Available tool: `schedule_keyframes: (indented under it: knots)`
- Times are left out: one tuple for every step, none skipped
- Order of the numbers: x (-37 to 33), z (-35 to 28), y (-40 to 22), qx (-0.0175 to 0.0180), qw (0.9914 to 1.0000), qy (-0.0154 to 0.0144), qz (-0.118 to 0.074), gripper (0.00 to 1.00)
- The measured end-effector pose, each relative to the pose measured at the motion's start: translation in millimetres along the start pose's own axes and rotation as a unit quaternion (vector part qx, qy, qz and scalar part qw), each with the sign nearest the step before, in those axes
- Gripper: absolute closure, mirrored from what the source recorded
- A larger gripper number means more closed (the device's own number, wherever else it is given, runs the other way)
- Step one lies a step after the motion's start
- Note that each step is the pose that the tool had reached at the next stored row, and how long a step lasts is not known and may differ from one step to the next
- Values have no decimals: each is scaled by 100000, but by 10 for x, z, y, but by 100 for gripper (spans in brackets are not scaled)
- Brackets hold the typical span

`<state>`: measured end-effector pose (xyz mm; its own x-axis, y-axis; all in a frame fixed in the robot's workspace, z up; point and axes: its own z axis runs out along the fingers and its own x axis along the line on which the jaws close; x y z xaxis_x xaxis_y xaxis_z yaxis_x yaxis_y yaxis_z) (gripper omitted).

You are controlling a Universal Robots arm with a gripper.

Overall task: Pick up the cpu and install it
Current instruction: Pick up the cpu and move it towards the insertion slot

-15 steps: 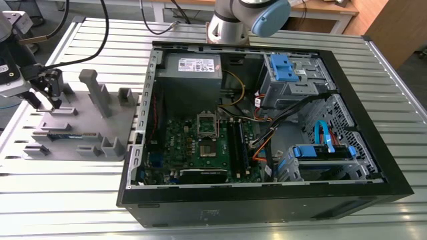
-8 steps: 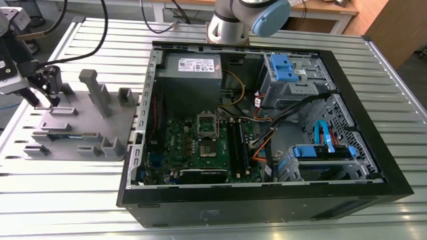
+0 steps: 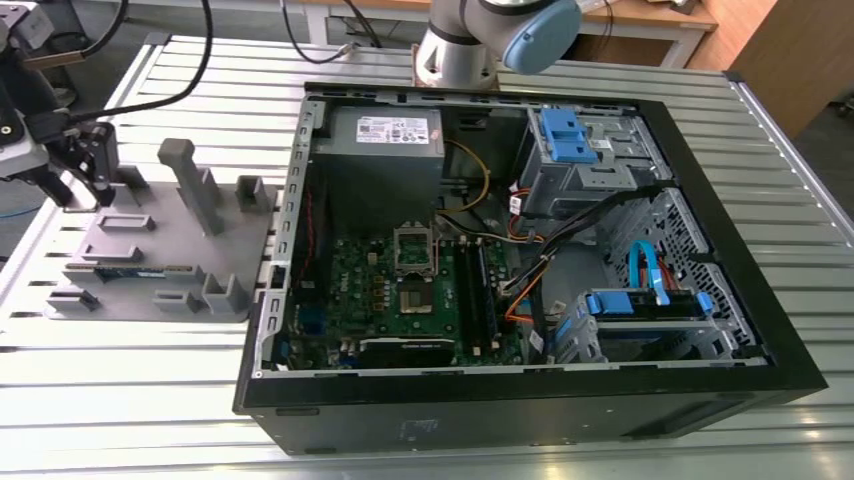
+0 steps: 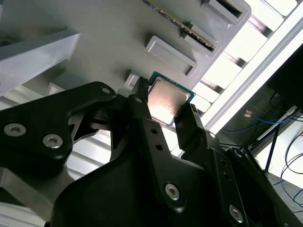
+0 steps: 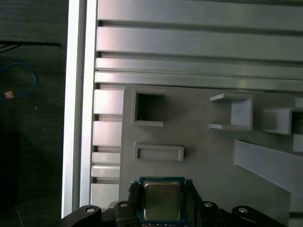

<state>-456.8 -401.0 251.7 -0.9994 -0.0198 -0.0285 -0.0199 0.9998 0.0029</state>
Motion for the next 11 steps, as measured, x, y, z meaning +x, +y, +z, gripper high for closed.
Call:
schedule_keyframes:
  knots:
    - [-1, -15, 0, 1, 100000, 2, -3, 53]
    - [-1, -27, 0, 2, 100000, 2, -3, 53]
    - [-1, -39, 0, 0, 100000, 2, 0, 53]
    - [-1, -50, 0, 4, 100000, 5, 0, 53]
    - [-2, -61, 0, 1, 100000, 0, -2, 53]
    - [-2, -71, 0, 0, 100000, 0, 1, 53]
    - [-3, -83, 0, 0, 100000, 0, -3, 53]
    - [-3, -94, 1, 0, 100000, -4, 0, 53]
    - [-3, -107, 1, 0, 100000, 2, 0, 53]
    - [-3, -120, 1, 1, 100000, 1, 1, 53]
    - [-4, -135, 1, 0, 100000, 3, -1, 53]
